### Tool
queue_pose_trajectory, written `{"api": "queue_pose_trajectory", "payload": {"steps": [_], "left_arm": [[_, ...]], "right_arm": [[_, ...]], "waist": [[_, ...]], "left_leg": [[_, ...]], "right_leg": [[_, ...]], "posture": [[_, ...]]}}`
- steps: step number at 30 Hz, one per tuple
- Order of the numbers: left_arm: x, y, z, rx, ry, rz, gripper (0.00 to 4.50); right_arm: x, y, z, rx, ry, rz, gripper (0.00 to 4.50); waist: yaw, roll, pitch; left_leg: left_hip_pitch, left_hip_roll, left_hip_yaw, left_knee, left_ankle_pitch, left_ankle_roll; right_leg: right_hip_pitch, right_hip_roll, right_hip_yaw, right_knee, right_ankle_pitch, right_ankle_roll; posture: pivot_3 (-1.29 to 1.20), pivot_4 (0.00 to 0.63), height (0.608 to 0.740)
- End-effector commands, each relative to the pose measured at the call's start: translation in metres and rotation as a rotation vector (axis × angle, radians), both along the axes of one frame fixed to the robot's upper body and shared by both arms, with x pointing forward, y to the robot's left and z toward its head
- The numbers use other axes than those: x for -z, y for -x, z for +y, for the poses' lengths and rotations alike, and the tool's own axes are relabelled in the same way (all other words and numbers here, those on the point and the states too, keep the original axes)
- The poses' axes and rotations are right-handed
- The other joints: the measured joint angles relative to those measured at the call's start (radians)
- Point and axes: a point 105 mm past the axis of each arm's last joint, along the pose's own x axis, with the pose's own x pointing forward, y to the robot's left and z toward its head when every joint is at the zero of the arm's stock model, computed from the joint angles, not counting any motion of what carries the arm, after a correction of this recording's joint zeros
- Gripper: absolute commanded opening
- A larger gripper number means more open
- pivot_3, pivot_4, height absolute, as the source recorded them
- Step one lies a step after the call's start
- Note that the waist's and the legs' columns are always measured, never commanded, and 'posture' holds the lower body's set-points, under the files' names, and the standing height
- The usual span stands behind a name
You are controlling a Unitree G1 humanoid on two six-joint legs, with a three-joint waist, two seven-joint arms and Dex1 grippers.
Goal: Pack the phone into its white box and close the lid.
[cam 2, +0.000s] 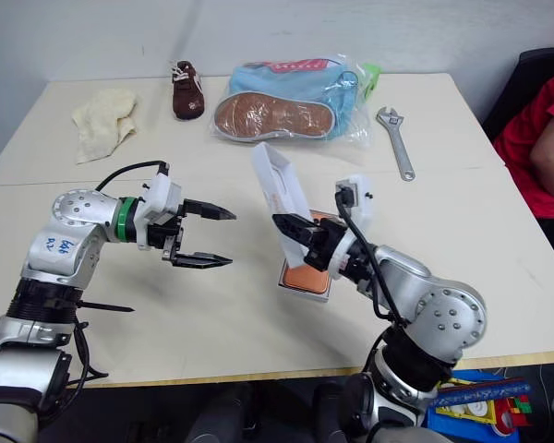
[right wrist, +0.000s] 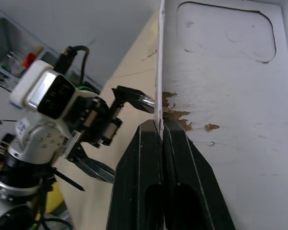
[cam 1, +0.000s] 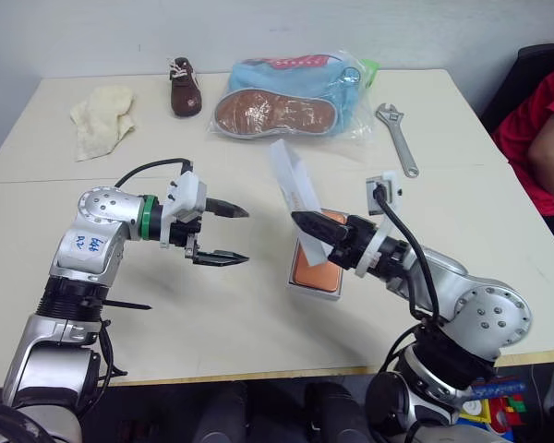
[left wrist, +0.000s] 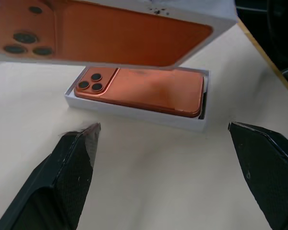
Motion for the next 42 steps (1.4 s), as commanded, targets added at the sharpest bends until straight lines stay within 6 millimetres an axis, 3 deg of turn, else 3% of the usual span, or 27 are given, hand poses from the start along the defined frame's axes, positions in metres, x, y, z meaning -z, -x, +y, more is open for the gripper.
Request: {"api": "queue_pose_trajectory", "payload": {"steps": [1,6,11,18,23,28,32,42], "left_arm": [[-0.008,0.001,0.008,-0.033,0.0,-0.043,4.5],[-0.007,0.001,0.014,-0.073,-0.005,-0.048,4.5],[-0.005,-0.003,0.024,-0.129,-0.009,-0.048,4.5],[-0.004,-0.008,0.026,-0.153,-0.008,-0.047,4.5],[0.003,-0.011,0.026,-0.169,-0.023,-0.048,4.5],[0.014,-0.02,0.03,-0.233,-0.041,-0.02,4.5],[0.033,-0.026,0.029,-0.249,-0.099,-0.008,3.61],[0.046,-0.047,-0.013,-0.203,-0.078,-0.02,0.29]], "right_arm": [[-0.006,0.003,0.026,-0.124,-0.125,0.06,0.03],[0.008,-0.01,0.036,-0.118,-0.215,0.213,0.03],[-0.002,-0.009,0.055,-0.186,-0.303,0.261,0.03],[-0.009,-0.005,0.061,-0.256,-0.337,0.297,0.03],[0.019,-0.018,0.064,-0.19,-0.273,0.39,0.03],[0.049,-0.027,0.054,-0.096,-0.206,0.423,0.03],[0.052,-0.029,0.043,-0.051,-0.206,0.398,0.0],[0.048,-0.022,0.026,-0.014,-0.14,0.29,0.0]], "waist": [[-0.005,0.0,0.0],[-0.012,0.0,0.0],[-0.019,0.0,0.0],[-0.019,0.0,0.0],[-0.019,0.0,0.0],[-0.016,0.0,0.0],[-0.013,0.0,0.0],[-0.007,-0.001,-0.001]], "left_leg": [[0.0,0.0,0.0,0.0,0.0,0.0],[0.0,0.0,0.0,-0.002,0.001,-0.001],[0.001,0.001,0.001,-0.003,0.001,-0.001],[0.001,0.001,0.001,-0.003,0.001,-0.001],[0.001,0.002,0.001,-0.003,0.001,0.0],[0.001,0.001,0.002,-0.003,0.001,0.0],[0.002,0.001,0.002,-0.003,0.0,0.002],[0.001,0.001,0.002,-0.003,-0.001,0.003]], "right_leg": [[0.0,0.0,0.0,0.0,0.0,0.0],[-0.002,0.0,0.0,0.001,0.0,0.0],[-0.002,0.0,-0.001,0.001,0.0,0.0],[-0.002,0.0,-0.001,0.001,0.0,0.0],[-0.002,0.0,-0.001,0.001,0.0,0.0],[-0.002,0.0,-0.001,0.001,0.0,0.0],[-0.002,0.0,-0.001,0.001,0.0,0.0],[-0.001,0.0,-0.001,0.0,0.0,0.0]], "posture": [[0.0,0.15,0.74],[0.0,0.15,0.74],[0.0,0.15,0.74],[0.0,0.15,0.74],[0.0,0.15,0.74],[0.0,0.15,0.74],[0.0,0.15,0.74],[0.0,0.15,0.74]]}}
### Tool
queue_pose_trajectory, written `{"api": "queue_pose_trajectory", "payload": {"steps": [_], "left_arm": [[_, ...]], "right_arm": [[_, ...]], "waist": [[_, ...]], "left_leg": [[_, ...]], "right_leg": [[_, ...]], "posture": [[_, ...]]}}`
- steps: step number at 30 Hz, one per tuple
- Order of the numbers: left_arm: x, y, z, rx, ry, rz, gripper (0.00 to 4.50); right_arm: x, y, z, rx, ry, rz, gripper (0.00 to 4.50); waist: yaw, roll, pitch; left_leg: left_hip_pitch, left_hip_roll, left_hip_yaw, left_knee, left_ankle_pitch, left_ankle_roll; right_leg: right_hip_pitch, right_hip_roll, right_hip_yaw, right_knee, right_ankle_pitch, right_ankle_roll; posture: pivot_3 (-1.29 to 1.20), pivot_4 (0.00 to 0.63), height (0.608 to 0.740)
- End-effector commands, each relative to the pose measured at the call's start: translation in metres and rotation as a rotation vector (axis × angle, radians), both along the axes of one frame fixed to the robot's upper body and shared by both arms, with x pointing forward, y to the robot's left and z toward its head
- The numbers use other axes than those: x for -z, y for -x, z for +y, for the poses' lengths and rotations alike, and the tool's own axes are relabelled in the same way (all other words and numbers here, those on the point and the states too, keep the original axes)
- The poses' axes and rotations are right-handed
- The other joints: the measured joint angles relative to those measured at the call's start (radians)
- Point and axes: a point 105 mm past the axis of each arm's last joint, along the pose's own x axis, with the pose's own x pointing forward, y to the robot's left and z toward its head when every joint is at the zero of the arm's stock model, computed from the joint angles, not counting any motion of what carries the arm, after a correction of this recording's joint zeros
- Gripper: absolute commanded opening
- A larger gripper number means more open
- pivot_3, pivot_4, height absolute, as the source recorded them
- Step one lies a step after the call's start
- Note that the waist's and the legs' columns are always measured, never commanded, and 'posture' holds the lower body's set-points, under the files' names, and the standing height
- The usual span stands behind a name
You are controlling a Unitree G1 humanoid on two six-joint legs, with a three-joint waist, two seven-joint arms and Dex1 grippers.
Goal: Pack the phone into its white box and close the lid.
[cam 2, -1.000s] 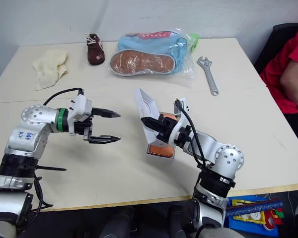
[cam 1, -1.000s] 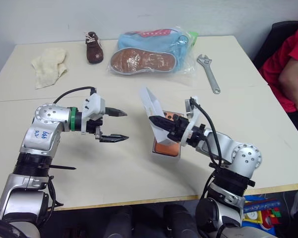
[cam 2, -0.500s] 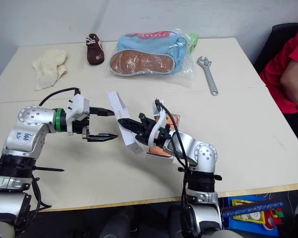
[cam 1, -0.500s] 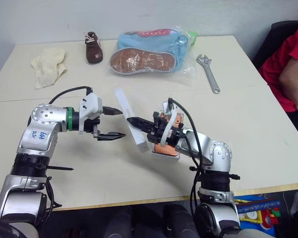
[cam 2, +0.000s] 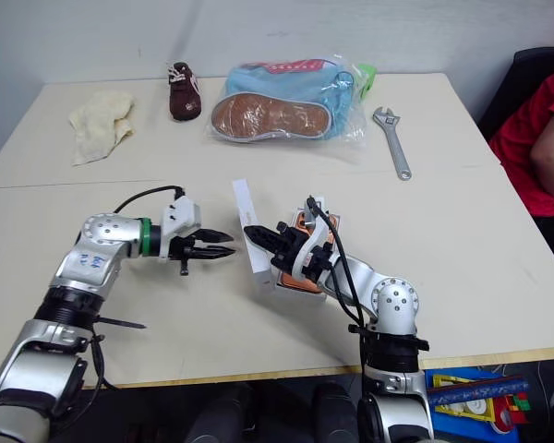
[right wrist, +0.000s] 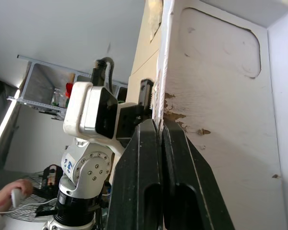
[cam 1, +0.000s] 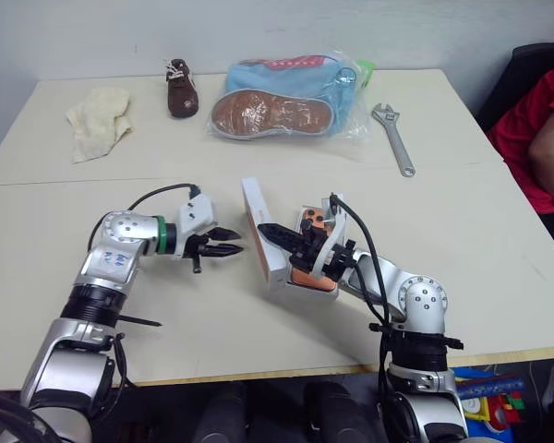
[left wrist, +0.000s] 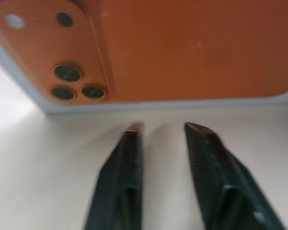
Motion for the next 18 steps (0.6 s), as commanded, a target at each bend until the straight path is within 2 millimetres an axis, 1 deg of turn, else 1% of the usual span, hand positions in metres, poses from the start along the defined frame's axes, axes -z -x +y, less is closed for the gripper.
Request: {"api": "queue_pose_trajectory", "payload": {"steps": [1,5,8,10,12,15,18], "left_arm": [[-0.011,-0.015,-0.014,-0.002,0.012,-0.068,0.01],[-0.01,-0.022,-0.032,0.023,0.039,-0.067,0.01],[-0.008,-0.023,-0.042,0.048,0.049,-0.064,0.0],[-0.007,-0.023,-0.048,0.063,0.054,-0.064,0.0],[-0.006,-0.023,-0.053,0.073,0.061,-0.065,0.0],[-0.008,-0.023,-0.063,0.092,0.078,-0.069,0.0],[-0.01,-0.022,-0.074,0.114,0.097,-0.07,0.0]], "right_arm": [[0.005,0.004,-0.008,0.018,0.085,-0.046,0.0],[0.007,0.008,-0.016,0.023,0.123,-0.08,0.0],[0.006,0.012,-0.022,0.027,0.13,-0.096,0.66],[0.008,0.013,-0.026,0.035,0.172,-0.119,1.34],[0.01,0.017,-0.03,0.033,0.237,-0.159,2.13],[0.005,0.026,-0.04,0.034,0.283,-0.217,3.13],[-0.005,0.032,-0.056,0.049,0.295,-0.264,3.13]], "waist": [[0.0,0.0,0.0],[0.002,0.0,0.0],[0.002,-0.001,0.0],[0.002,-0.001,0.0],[0.002,-0.001,0.0],[0.002,-0.001,0.0],[0.003,-0.001,0.0]], "left_leg": [[0.0,0.0,0.0,0.0,0.0,0.0],[0.0,-0.001,0.001,0.001,0.0,0.0],[0.0,-0.001,0.001,0.002,0.0,0.0],[-0.001,0.0,0.002,0.003,0.0,0.0],[-0.002,0.0,0.002,0.005,0.0,0.0],[-0.003,0.0,0.001,0.006,-0.001,0.003],[-0.003,0.0,0.001,0.006,-0.001,0.003]], "right_leg": [[0.0,0.0,0.0,0.0,0.0,0.0],[0.0,0.0,-0.006,0.0,0.0,0.0],[0.001,0.0,-0.007,0.0,0.0,0.0],[0.001,0.0,-0.008,0.0,0.0,0.0],[0.001,0.0,-0.008,0.0,0.0,0.0],[0.0,0.0,-0.008,0.0,0.0,0.001],[0.0,0.0,-0.008,-0.004,0.0,0.001]], "posture": [[0.0,0.15,0.74],[0.0,0.15,0.74],[0.0,0.15,0.74],[0.0,0.15,0.74],[0.0,0.15,0.74],[0.0,0.15,0.74],[0.0,0.15,0.74]]}}
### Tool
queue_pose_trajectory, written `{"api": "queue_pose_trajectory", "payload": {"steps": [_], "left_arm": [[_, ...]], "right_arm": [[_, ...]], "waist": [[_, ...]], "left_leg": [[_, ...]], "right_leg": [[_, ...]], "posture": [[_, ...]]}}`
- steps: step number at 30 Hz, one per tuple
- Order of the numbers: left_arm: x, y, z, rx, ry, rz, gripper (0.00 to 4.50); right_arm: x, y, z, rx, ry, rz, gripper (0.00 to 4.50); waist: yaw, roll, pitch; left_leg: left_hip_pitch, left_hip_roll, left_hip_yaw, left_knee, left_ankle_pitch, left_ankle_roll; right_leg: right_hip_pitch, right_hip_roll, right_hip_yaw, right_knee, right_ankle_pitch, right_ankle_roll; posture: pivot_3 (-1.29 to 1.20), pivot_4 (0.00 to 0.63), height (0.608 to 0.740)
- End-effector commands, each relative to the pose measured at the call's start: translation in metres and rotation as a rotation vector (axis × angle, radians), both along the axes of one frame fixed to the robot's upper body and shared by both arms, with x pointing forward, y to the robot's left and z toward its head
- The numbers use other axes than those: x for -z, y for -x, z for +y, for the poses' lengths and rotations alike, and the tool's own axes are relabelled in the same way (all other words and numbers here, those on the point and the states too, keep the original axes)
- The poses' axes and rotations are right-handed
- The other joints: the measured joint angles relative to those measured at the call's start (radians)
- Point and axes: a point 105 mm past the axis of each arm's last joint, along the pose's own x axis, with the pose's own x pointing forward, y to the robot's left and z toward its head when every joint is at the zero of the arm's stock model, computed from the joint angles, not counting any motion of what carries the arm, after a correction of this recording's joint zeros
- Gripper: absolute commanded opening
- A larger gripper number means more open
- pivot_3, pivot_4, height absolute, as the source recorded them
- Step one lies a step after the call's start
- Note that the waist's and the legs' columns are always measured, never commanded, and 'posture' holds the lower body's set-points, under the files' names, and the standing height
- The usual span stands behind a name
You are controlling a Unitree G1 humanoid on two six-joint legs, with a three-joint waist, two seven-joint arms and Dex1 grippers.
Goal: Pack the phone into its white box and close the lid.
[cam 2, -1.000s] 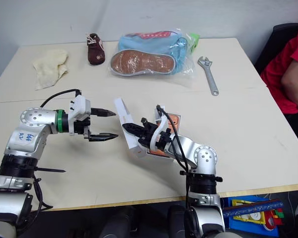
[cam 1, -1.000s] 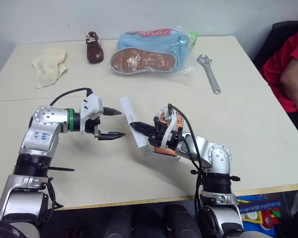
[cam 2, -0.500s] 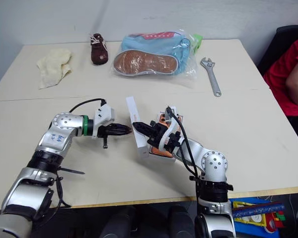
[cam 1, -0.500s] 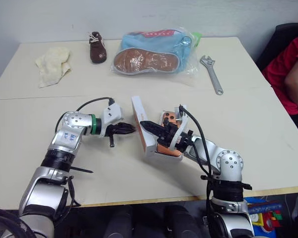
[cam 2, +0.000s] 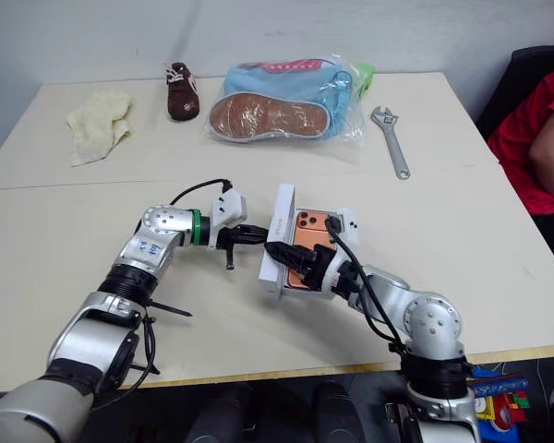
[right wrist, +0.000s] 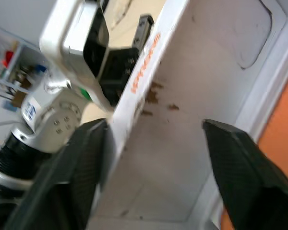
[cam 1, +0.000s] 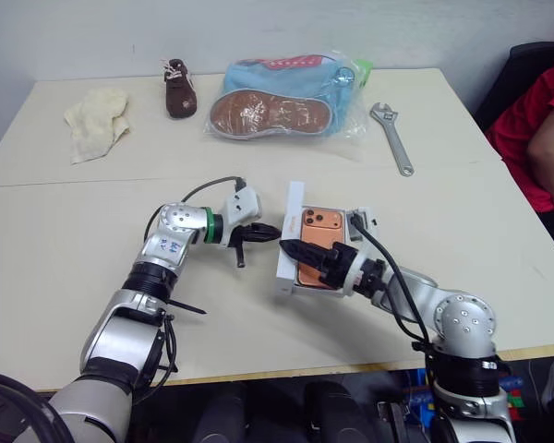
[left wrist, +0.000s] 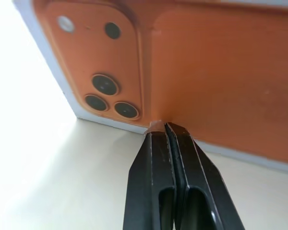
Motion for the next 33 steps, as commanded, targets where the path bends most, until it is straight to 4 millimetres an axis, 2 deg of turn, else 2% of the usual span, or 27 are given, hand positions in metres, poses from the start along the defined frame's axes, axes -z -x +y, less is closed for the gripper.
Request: {"api": "queue_pose_trajectory", "payload": {"steps": [1,6,7,9,12,16,19,22,26,29,33], "left_arm": [[-0.013,0.0,-0.015,0.04,0.025,-0.043,0.0],[-0.017,0.001,-0.042,0.077,0.061,-0.057,0.0],[-0.018,0.001,-0.047,0.08,0.07,-0.061,0.0],[-0.024,-0.001,-0.053,0.078,0.095,-0.082,0.0],[-0.037,-0.003,-0.051,0.07,0.123,-0.114,0.0],[-0.065,-0.006,-0.033,0.075,0.161,-0.129,0.0],[-0.07,-0.001,-0.02,0.114,0.147,-0.114,0.0],[-0.053,0.01,0.0,0.193,0.017,-0.064,0.0],[-0.03,0.015,0.016,0.238,-0.124,-0.001,0.0],[-0.011,0.013,0.013,0.266,-0.259,-0.009,0.0],[-0.001,0.0,0.0,0.229,-0.324,-0.055,0.0]], "right_arm": [[-0.018,0.011,-0.015,-0.009,0.016,-0.086,3.13],[-0.025,0.03,-0.055,-0.015,0.134,-0.154,3.13],[-0.026,0.033,-0.062,-0.018,0.154,-0.159,3.13],[-0.025,0.041,-0.074,-0.027,0.202,-0.17,3.13],[-0.018,0.049,-0.085,-0.047,0.3,-0.191,3.13],[-0.002,0.054,-0.1,-0.045,0.442,-0.215,3.13],[0.0,0.058,-0.101,-0.061,0.442,-0.236,2.53],[0.003,0.066,-0.093,-0.136,0.487,-0.285,1.5],[0.01,0.073,-0.082,-0.227,0.546,-0.33,0.11],[0.025,0.08,-0.071,-0.342,0.63,-0.356,0.02],[0.039,0.076,-0.066,-0.386,0.707,-0.376,0.02]], "waist": [[0.002,0.0,0.0],[0.031,0.0,0.0],[0.034,0.0,0.0],[0.043,0.0,0.0],[0.048,0.0,0.0],[0.044,0.0,0.0],[0.043,0.0,0.0],[0.045,0.0,0.0],[0.048,0.0,0.0],[0.052,0.0,0.0],[0.053,0.0,0.0]], "left_leg": [[0.0,0.0,0.0,0.0,0.0,0.0],[-0.004,0.0,-0.001,0.003,-0.001,0.001],[-0.006,-0.001,-0.001,0.005,-0.004,0.007],[-0.009,-0.001,-0.001,0.007,-0.004,0.008],[-0.009,-0.002,0.0,0.009,-0.005,0.009],[-0.009,-0.001,0.001,0.01,-0.006,0.01],[-0.008,-0.001,0.001,0.01,-0.005,0.009],[-0.008,-0.001,0.001,0.01,-0.003,0.007],[-0.009,-0.001,0.0,0.011,-0.003,0.006],[-0.009,-0.003,0.0,0.012,-0.003,0.007],[-0.011,-0.004,-0.001,0.018,-0.006,0.01]], "right_leg": [[0.0,0.0,0.0,-0.001,0.0,0.0],[0.0,0.0,-0.002,-0.003,0.002,0.003],[0.0,0.0,-0.002,-0.003,0.002,0.004],[0.0,0.0,-0.003,-0.004,0.003,0.005],[0.001,0.0,-0.003,-0.005,0.004,0.007],[0.0,0.001,-0.002,-0.009,0.004,0.007],[0.0,0.002,-0.002,-0.008,0.004,0.007],[0.001,0.003,-0.002,-0.009,0.004,0.007],[0.001,0.003,-0.003,-0.009,0.004,0.007],[0.001,0.003,-0.003,-0.009,0.004,0.007],[0.002,0.002,-0.003,-0.009,0.004,0.008]], "posture": [[0.0,0.15,0.74],[0.0,0.15,0.74],[0.0,0.15,0.74],[0.0,0.15,0.74],[0.0,0.15,0.74],[0.0,0.15,0.74],[0.0,0.15,0.74],[0.0,0.15,0.74],[0.0,0.15,0.74],[0.0,0.15,0.74],[0.0,0.15,0.74]]}}
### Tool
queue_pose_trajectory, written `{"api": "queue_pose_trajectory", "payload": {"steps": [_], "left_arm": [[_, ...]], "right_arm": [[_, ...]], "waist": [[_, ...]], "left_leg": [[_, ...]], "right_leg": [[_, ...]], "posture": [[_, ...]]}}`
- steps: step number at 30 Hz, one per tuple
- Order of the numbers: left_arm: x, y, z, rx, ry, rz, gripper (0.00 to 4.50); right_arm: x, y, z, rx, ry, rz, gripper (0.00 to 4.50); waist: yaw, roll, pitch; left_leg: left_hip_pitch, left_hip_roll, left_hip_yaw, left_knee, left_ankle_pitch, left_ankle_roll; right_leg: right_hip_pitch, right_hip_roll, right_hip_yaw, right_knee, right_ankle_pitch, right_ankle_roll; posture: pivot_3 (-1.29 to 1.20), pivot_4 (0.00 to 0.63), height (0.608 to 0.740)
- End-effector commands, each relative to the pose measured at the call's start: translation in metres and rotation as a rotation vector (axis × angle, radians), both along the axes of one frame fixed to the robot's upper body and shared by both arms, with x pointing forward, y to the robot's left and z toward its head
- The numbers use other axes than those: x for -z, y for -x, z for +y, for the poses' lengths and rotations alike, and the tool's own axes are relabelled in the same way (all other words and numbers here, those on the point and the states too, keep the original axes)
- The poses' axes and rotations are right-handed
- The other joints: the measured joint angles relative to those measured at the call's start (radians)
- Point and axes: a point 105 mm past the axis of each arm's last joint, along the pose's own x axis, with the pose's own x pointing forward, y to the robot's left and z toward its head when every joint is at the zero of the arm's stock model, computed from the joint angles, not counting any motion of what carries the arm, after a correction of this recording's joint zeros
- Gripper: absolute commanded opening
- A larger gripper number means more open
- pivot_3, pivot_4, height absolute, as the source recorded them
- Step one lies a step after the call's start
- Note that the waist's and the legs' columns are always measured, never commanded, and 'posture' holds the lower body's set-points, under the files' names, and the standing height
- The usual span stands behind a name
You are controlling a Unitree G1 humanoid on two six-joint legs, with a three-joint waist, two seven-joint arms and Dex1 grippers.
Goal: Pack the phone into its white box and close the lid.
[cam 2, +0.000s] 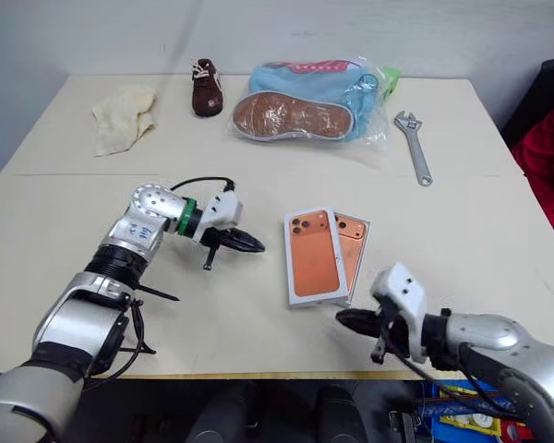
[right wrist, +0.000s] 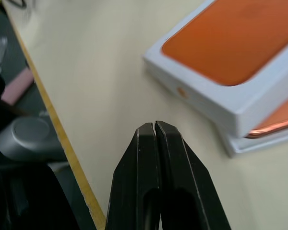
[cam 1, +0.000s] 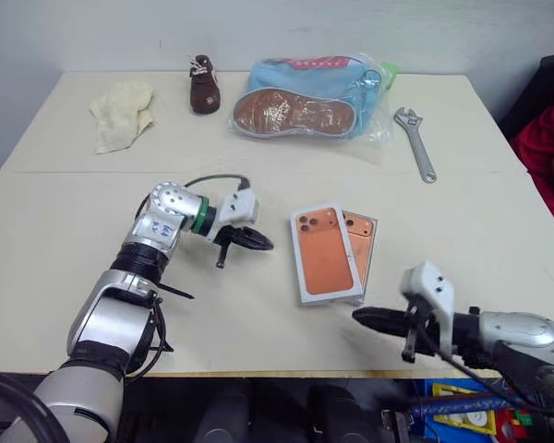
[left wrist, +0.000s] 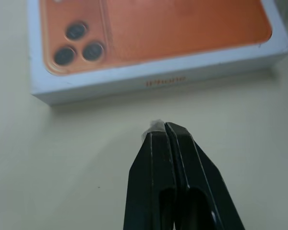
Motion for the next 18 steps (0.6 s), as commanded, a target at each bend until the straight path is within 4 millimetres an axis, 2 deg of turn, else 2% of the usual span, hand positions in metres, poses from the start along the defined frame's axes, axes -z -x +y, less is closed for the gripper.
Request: {"api": "queue_pose_trajectory", "payload": {"steps": [1,7,12,15,18], "left_arm": [[-0.009,-0.013,-0.014,-0.003,-0.035,-0.097,0.0],[-0.012,-0.023,-0.041,-0.032,0.002,-0.136,0.0],[-0.025,-0.025,-0.072,-0.045,0.109,-0.144,0.0],[-0.039,-0.031,-0.084,-0.092,0.177,-0.179,0.0],[-0.046,-0.035,-0.087,-0.126,0.212,-0.196,0.0]], "right_arm": [[0.003,-0.005,0.006,-0.033,0.046,-0.05,0.02],[0.003,-0.019,0.013,0.006,0.026,-0.09,0.02],[0.0,-0.03,0.014,0.051,-0.001,-0.118,0.02],[-0.007,-0.036,0.013,0.088,-0.03,-0.147,0.02],[-0.009,-0.039,0.012,0.111,-0.041,-0.157,0.02]], "waist": [[-0.001,0.0,0.0],[-0.002,0.0,0.0],[-0.002,0.0,0.0],[-0.002,0.0,0.0],[-0.005,0.0,0.0]], "left_leg": [[0.0,0.0,0.0,0.001,0.0,0.001],[0.0,-0.002,0.0,0.002,-0.001,0.001],[0.0,-0.002,0.001,0.002,0.0,0.001],[0.0,-0.002,0.001,0.002,0.0,0.001],[0.0,-0.002,0.001,0.002,0.0,0.0]], "right_leg": [[0.0,0.0,0.0,0.0,0.0,0.001],[0.0,-0.001,0.0,0.0,0.001,0.002],[0.0,-0.001,0.0,0.001,0.001,0.002],[0.0,-0.001,0.0,0.002,0.001,0.002],[-0.001,-0.001,0.0,0.003,0.001,0.002]], "posture": [[0.0,0.15,0.74],[0.0,0.15,0.74],[0.0,0.15,0.74],[0.0,0.15,0.74],[0.0,0.15,0.74]]}}
